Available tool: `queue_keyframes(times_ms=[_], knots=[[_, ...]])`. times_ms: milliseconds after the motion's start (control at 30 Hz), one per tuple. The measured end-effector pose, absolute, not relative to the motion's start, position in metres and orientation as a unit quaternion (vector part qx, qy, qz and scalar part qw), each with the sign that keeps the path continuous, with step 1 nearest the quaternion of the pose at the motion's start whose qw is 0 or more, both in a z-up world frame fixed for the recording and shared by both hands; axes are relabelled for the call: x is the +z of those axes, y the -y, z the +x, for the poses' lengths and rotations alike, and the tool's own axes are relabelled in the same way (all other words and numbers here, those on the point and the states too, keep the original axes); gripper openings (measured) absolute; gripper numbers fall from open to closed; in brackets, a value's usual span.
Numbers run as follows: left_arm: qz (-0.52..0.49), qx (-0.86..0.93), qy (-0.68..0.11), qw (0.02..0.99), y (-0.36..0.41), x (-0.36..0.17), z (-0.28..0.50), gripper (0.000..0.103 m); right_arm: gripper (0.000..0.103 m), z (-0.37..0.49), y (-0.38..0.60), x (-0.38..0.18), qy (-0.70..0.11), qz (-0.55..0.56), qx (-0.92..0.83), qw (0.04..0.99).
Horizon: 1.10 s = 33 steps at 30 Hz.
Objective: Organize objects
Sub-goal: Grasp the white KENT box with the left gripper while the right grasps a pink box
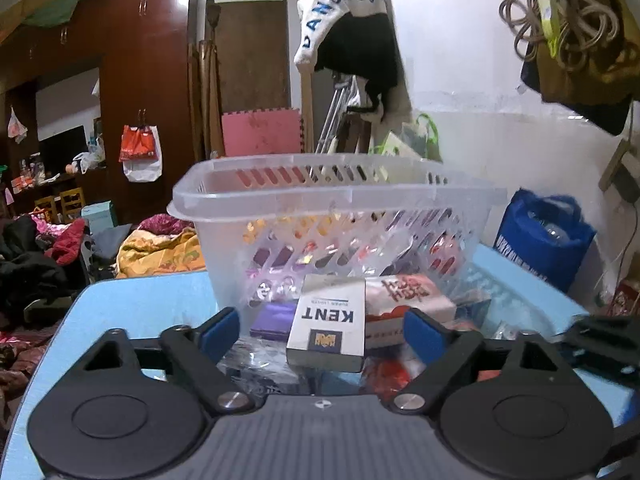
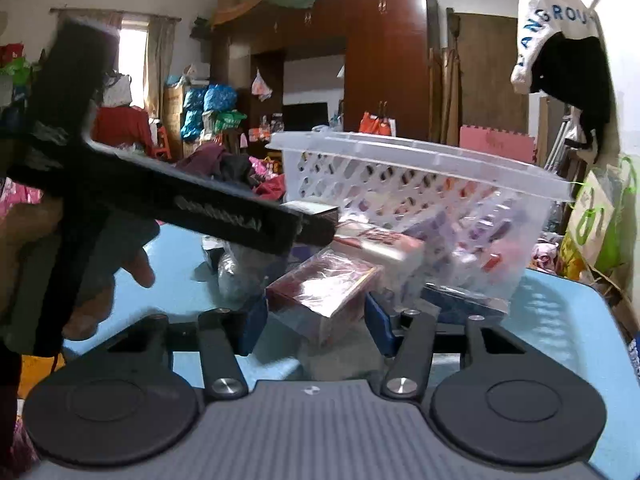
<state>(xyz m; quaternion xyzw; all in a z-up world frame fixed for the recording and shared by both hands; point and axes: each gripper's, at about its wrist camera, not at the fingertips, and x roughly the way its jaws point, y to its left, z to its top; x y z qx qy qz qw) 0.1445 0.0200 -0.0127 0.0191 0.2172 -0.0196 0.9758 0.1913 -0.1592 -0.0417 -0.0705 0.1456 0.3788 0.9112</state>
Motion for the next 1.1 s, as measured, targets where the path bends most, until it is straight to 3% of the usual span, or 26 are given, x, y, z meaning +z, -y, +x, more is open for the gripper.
queue_keyframes(times_ms=[100,167,200,1100], knots=[[0.019,-0.012,-0.217,0.976,-0.019,-0.015,0.147,0.069,0.057,0.193,0.177,-0.040,-0.140,-0.056,0.366,0.919],[0.022,-0.005,-0.211,0.977,-0.017,-0.014,0.145,0.046,0.057,0.195,0.186,-0.039,-0.137,-0.046,0.363,0.921],[0.024,-0.002,-0.208,0.978,-0.017,-0.013,0.144,0.042,0.057,0.195,0.190,-0.039,-0.135,-0.042,0.362,0.922],[-0.036,-0.024,-0.120,0.992,-0.037,-0.022,0.082,0.041,0.054,0.190,0.223,-0.048,-0.110,-0.021,0.342,0.933]])
